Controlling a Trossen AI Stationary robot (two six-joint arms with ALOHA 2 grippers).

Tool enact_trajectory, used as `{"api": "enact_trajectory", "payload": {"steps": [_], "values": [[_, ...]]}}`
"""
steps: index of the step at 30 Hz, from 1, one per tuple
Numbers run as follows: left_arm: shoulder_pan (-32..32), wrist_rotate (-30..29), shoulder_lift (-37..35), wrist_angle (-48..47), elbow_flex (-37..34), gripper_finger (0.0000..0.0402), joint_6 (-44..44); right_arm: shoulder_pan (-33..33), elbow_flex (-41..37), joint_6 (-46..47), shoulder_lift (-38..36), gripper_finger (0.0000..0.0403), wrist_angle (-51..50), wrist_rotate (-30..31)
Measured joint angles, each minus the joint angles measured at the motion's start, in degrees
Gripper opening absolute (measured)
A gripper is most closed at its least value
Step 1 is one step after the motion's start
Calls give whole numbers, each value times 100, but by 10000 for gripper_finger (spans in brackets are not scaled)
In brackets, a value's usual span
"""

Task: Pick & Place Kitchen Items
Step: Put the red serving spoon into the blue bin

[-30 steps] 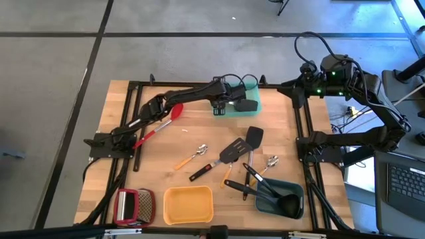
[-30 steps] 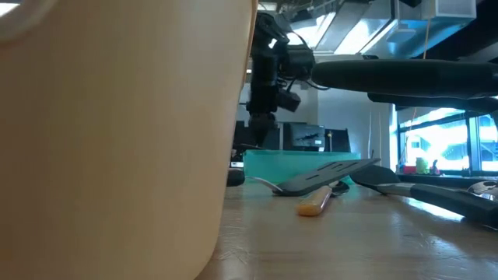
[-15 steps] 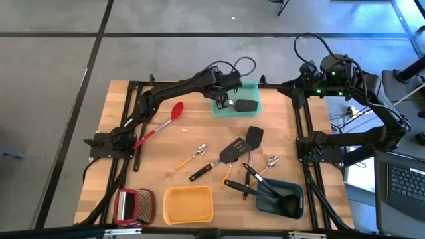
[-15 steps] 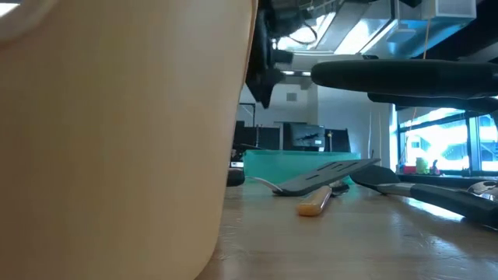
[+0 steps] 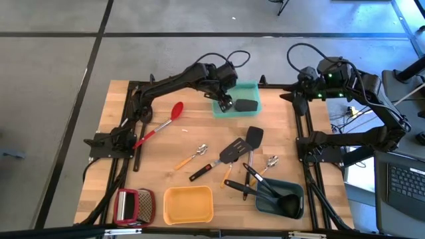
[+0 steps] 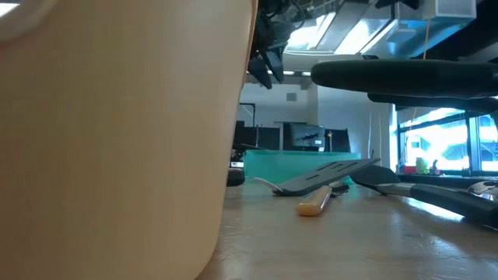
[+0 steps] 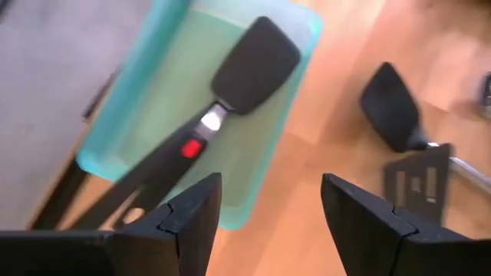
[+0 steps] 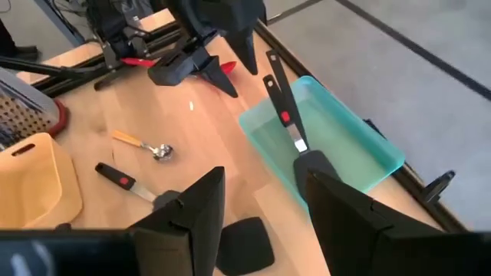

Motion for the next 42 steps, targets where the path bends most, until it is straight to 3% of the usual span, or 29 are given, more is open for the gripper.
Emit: {"api": "enact_trajectory", "payload": {"steps": [3,8,13,22,31,42], "values": [[-59,313,13,4,0,210,-33,0,0,55,0,183,-107,-12],[-214,1413,50,-62,-7,205,208,0,0,43,2,183,-404,-8],[-461,1950,55,-541,-59,206,599,2,-92,31,6,183,-495,10],[-872,1784,38,-1904,-260,187,1032,0,-210,44,188,183,-314,12],[-944,1756,-17,-1658,-259,148,942,2,-210,7,575,182,-231,7],[-874,724,-957,-338,-249,138,390,1,-210,7,715,182,-207,-36]]}}
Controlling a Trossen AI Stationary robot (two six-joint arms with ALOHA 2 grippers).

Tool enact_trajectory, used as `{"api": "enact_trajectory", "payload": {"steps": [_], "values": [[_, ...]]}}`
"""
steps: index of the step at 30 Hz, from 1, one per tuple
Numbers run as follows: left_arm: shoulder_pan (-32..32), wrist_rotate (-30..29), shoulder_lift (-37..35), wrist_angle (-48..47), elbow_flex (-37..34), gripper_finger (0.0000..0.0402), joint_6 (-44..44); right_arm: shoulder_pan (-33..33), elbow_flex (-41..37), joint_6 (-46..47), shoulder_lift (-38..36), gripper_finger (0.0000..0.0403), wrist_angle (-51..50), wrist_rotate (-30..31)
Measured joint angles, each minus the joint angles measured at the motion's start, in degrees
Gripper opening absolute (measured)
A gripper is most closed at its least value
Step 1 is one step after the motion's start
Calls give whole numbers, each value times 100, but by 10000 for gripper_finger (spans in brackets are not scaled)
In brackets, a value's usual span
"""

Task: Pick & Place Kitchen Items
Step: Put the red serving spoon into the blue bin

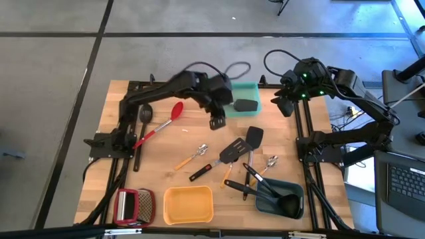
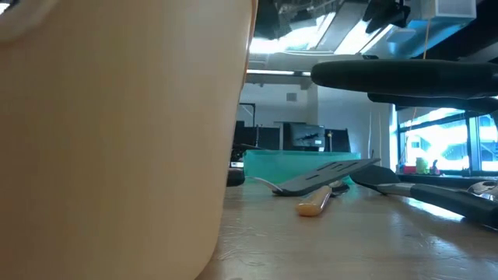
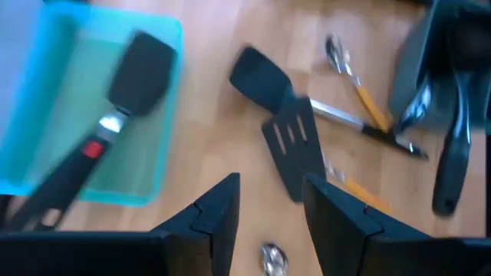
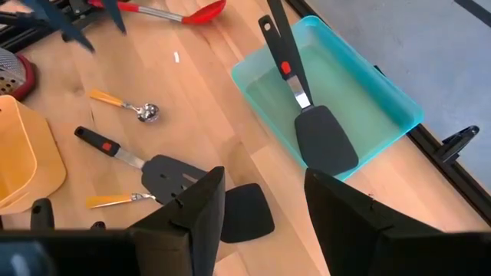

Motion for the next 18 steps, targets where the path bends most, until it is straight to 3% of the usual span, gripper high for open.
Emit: {"api": "enact_trajectory", "payload": {"steps": [8,13,18], "values": [[12,-482,-152,40,-2,134,-207,1,0,4,2,182,291,-2],[-162,-1206,-158,90,-62,134,-508,0,0,20,0,182,273,-2],[-462,-1374,-699,1195,-1330,134,-1033,-1,0,20,0,182,275,-1]]}}
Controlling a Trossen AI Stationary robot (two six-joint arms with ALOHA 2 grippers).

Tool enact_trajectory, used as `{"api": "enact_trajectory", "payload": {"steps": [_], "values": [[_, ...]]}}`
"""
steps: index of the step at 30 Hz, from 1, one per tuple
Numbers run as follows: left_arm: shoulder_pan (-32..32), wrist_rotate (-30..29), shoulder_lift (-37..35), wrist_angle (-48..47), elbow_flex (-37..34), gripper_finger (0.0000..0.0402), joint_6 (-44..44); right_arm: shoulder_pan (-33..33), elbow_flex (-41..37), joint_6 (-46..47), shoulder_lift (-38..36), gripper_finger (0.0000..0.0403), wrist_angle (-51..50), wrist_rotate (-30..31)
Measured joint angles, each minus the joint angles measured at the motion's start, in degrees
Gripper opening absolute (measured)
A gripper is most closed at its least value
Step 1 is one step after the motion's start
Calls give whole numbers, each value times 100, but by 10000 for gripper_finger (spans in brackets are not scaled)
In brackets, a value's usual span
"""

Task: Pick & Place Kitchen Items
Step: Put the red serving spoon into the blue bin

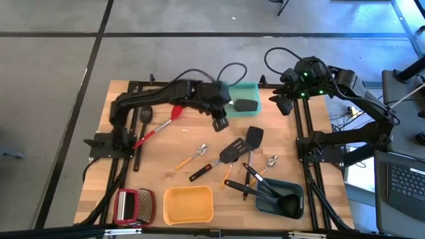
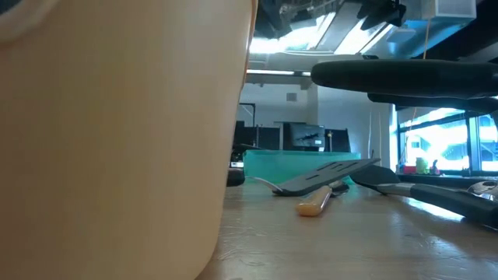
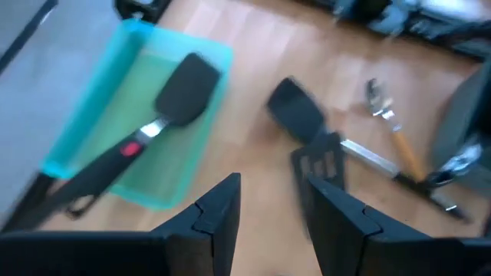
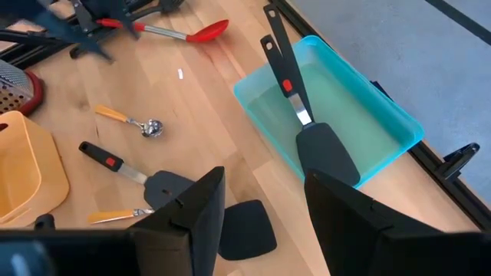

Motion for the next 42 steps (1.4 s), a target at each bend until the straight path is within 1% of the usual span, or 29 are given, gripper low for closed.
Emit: {"api": "enact_trajectory", "payload": {"steps": [3,6,8,10,14,17,22,27,32,36,40,42], "values": [[-130,33,-570,985,-1323,134,-372,2,0,0,0,183,25,1],[-117,26,-1204,1946,-2560,132,-822,1,0,0,0,182,99,1],[-65,-7,-1720,2551,-3244,132,-1040,0,0,-3,0,183,161,1],[-3,-166,-2213,3007,-3883,132,-1257,2,0,-12,11,183,276,1],[191,-462,-3048,3219,-4992,132,-1547,0,0,-10,159,183,577,-10],[353,-487,-3619,3175,-5651,132,-1771,0,0,148,396,183,815,-266],[684,-507,-4329,2899,-6512,132,-2158,86,0,604,967,183,1261,-644],[1105,-403,-4716,2055,-7112,132,-2150,318,0,800,1523,183,1743,-756],[1582,24,-4790,1435,-7594,132,-1702,490,0,1017,1953,183,2127,-755],[1828,52,-4793,1340,-7934,132,-1372,576,0,1082,2147,183,2160,-753],[2029,50,-4793,1317,-8202,132,-1220,665,0,1217,2174,183,2101,-758],[2100,102,-4791,1324,-8284,132,-1011,747,0,1193,2169,183,1963,-927]]}}
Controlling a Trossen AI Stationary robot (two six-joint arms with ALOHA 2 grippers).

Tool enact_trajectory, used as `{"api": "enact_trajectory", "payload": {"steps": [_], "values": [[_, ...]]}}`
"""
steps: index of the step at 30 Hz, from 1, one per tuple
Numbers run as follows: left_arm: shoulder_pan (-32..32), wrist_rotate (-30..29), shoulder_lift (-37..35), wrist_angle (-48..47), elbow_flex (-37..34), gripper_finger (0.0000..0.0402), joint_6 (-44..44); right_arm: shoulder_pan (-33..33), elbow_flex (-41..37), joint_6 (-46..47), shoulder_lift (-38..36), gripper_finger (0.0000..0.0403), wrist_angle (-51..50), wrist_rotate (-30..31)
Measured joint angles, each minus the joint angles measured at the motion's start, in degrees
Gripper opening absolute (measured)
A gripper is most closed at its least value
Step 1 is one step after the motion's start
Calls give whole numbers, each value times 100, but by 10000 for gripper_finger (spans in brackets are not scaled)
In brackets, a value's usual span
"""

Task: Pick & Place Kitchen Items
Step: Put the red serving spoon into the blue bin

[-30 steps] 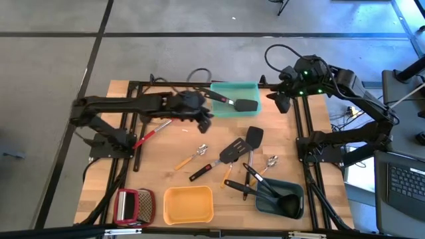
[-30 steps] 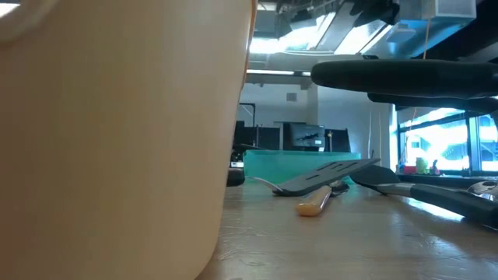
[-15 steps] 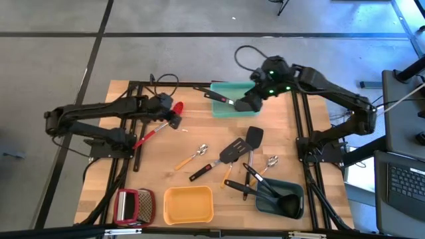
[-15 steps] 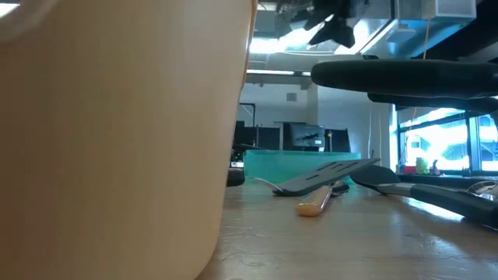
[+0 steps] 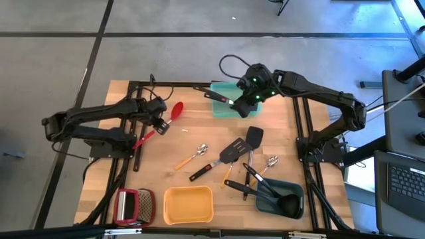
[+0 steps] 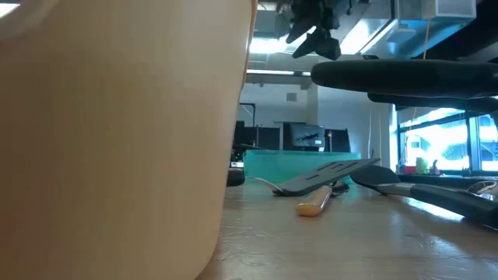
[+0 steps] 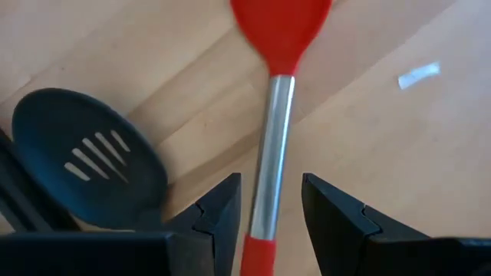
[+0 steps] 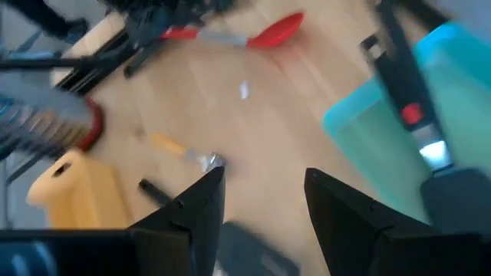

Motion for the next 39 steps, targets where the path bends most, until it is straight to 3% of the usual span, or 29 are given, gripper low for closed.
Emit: {"api": "enact_trajectory", "payload": {"steps": [7,12,17,32,39], "values": [[91,346,1,-120,-57,132,429,442,0,-433,-40,183,-564,-1170],[199,445,35,-427,-57,132,48,687,0,-352,-40,183,-255,-1093],[418,1103,226,-557,-57,137,-466,715,0,-308,-40,183,207,-1081],[450,641,271,-594,-57,205,-515,672,0,-288,-40,183,483,-1067],[448,682,762,-467,-57,232,-513,672,0,-288,-40,183,480,-1067]]}}
